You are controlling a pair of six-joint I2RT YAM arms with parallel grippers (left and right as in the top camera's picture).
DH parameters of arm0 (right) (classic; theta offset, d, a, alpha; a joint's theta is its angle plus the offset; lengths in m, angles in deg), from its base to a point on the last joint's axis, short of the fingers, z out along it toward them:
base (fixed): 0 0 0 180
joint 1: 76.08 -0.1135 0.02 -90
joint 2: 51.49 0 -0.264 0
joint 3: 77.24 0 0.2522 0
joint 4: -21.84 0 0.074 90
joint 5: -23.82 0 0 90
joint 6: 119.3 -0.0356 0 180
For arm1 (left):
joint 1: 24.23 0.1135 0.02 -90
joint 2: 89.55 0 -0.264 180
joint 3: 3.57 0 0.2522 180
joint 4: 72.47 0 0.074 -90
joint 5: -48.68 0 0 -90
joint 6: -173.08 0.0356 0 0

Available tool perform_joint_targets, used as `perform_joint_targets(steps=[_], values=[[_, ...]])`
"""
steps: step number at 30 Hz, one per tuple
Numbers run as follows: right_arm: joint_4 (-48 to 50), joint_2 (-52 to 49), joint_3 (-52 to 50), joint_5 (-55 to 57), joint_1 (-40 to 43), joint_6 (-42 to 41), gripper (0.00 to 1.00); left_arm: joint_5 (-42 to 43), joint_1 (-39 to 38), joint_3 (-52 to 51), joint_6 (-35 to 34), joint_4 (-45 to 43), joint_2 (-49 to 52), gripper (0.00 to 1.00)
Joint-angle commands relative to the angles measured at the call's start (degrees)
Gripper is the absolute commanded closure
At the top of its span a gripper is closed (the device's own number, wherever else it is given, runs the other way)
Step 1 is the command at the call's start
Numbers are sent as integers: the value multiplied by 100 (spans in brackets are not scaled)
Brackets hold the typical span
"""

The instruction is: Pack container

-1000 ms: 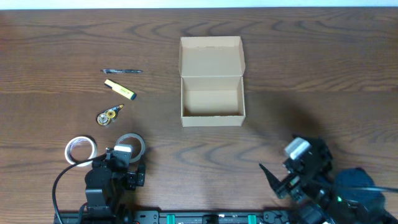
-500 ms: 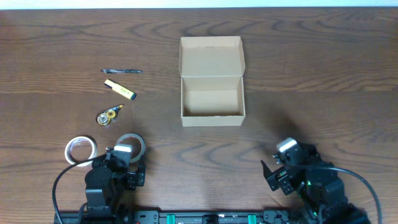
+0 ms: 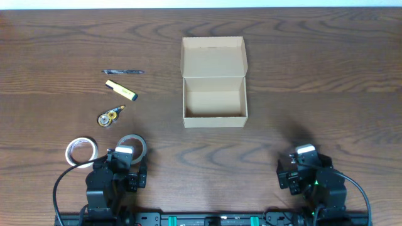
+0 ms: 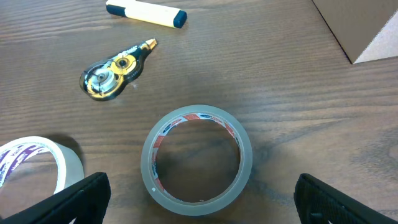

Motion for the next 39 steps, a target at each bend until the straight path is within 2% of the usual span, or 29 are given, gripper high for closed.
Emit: perform_joint_targets(steps=[1, 26, 33, 36, 39], values=[[-33, 61, -61, -46, 66, 83, 1, 79, 20, -90, 15, 46, -37, 5], [-33, 57, -61, -46, 66, 81, 1, 17, 20, -90, 66, -63, -37, 5], [-33, 57, -61, -46, 66, 81, 1, 109, 7, -9, -1010, -927, 153, 5], [-33, 57, -61, -46, 66, 81, 1, 107, 7, 249, -1193, -1274, 675, 5], [-31, 57, -61, -48, 66, 81, 1, -184, 35, 855, -1884, -1506, 1550, 5]])
